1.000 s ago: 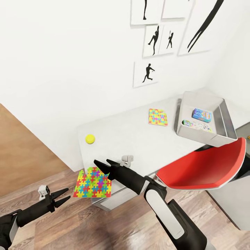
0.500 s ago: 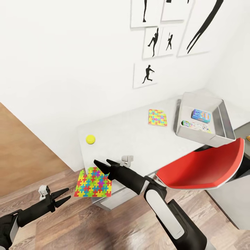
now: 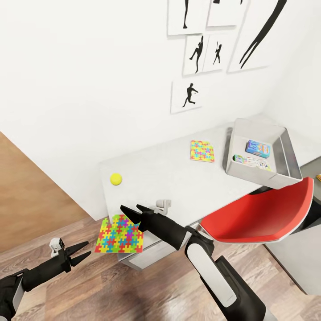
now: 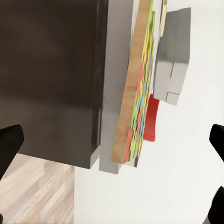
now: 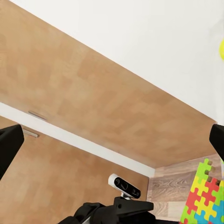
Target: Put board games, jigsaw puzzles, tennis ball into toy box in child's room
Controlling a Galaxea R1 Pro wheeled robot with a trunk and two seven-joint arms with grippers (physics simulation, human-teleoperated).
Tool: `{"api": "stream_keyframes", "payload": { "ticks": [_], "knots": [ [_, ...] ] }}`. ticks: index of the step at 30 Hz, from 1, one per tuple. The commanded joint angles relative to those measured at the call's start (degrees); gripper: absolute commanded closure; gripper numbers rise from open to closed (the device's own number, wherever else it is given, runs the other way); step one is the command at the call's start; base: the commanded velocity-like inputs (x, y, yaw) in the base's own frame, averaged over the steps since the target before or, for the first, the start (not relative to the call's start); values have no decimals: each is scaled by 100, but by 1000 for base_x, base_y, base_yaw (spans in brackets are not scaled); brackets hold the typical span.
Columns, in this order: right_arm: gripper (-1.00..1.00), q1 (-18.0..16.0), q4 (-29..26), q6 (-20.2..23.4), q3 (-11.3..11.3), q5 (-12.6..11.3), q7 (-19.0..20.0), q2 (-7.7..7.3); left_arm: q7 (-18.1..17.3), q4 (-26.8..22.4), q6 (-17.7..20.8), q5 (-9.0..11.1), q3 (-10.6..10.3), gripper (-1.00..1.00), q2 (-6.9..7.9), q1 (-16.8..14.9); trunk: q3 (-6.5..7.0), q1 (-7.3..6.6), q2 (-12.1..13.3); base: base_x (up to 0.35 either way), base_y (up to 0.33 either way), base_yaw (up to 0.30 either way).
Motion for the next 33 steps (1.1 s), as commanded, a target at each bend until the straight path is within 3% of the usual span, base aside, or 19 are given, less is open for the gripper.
{"api": "stream_keyframes", "payload": {
  "ticks": [1, 33],
  "knots": [
    [-100, -2, -1, 26, -5, -33, 3, 1, -40, -3, 60, -45, 17, -100, -2, -5, -6, 1, -6, 0, -53, 0],
    [-100, -2, -1, 26, -5, -33, 0, 1, -40, -3, 56, -54, 14, -100, -11, -5, -6, 1, -6, 0, -56, 0]
  ]
}}
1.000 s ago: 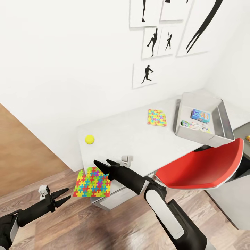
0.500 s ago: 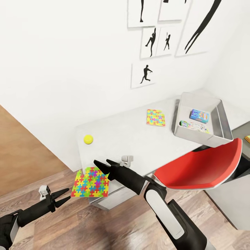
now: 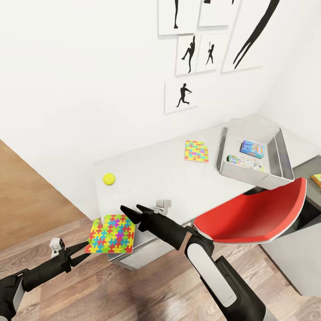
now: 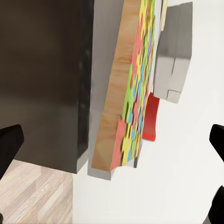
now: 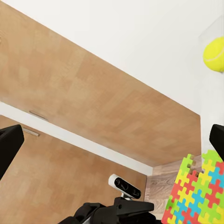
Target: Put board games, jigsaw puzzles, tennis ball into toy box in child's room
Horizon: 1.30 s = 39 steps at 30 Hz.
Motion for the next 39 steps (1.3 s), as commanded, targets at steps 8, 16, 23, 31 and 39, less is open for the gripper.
{"api": "stream_keyframes", "payload": {
  "ticks": [8, 16, 23, 31, 39],
  "knots": [
    [-100, -2, -1, 27, -5, -33, -1, 1, -41, -2, 57, -66, 16, -100, -3, -5, -6, 1, -6, 0, -4, 0],
    [-100, -3, -1, 27, -5, -33, -2, 1, -41, -2, 57, -71, 12, -100, -3, -5, -6, 1, -6, 0, 0, 0],
    [-100, -3, -1, 27, -5, -33, -3, 1, -41, -2, 61, -58, 14, -100, -3, -5, -6, 1, -6, 0, -79, 0],
    [-100, -2, 0, 27, -5, -33, -3, 1, -41, -2, 65, -56, 18, -100, -3, -5, -6, 1, -6, 0, -91, 0],
    [-100, -2, -1, 27, -1, -33, -3, 1, -41, -2, 64, -70, 14, -100, -3, -5, -6, 1, -6, 0, -11, 0]
  ]
}}
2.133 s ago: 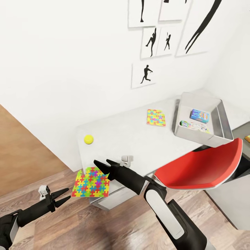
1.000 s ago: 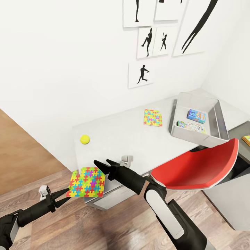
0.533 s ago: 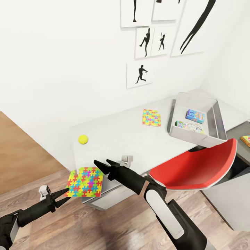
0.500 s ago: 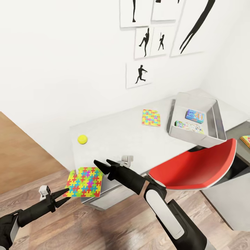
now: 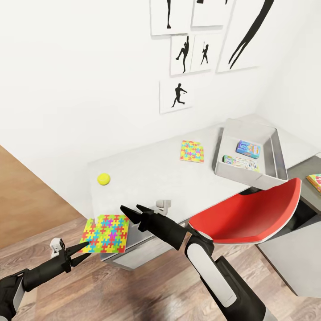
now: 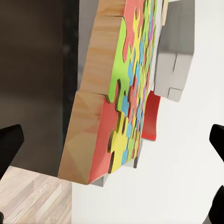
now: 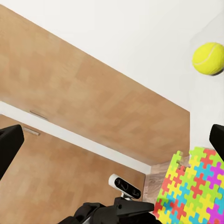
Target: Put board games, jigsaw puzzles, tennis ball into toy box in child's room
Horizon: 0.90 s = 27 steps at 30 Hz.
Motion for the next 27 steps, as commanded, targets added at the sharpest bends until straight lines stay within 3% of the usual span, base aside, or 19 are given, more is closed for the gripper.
{"api": "stream_keyframes", "payload": {
  "ticks": [1, 27],
  "knots": [
    [-100, -3, -1, 27, -4, -33, 3, 2, -41, -3, 60, -48, 20, -100, -3, -5, -6, 1, -6, 0, -3, 0],
    [-100, -4, 2, 27, 7, -33, -7, 8, -41, -3, 53, -17, 25, -100, 6, -5, -6, 1, -6, 0, 0, 0]
  ]
}}
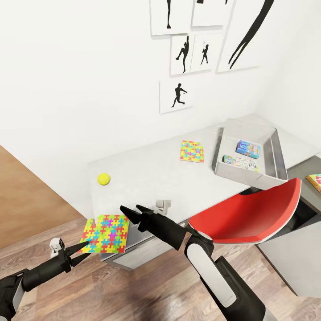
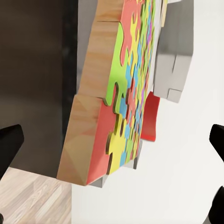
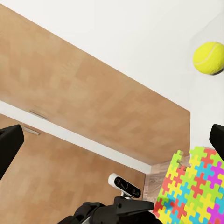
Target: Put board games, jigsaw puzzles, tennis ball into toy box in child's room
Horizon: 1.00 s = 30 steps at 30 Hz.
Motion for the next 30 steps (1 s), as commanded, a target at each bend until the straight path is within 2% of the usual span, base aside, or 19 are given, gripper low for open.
{"api": "stream_keyframes", "payload": {
  "ticks": [1, 8, 9, 30],
  "knots": [
    [-100, -3, 0, 26, -4, -33, 2, 2, -40, -2, 60, -45, 18, -100, -2, -5, -6, 1, -6, 0, 0, 0],
    [-100, -4, 0, 25, -1, -33, -3, 1, -40, -2, 60, -46, 18, -100, -2, -5, -6, 1, -6, 0, 0, 0],
    [-100, -3, -1, 25, -1, -33, -4, 2, -40, -2, 60, -47, 18, 100, -2, -5, -6, 1, -6, 0, 0, 0],
    [-100, -2, 0, 26, -3, -33, -4, 2, -40, -2, 59, -26, 26, 100, -2, -5, -6, 1, -6, 0, 0, 0]
  ]
}}
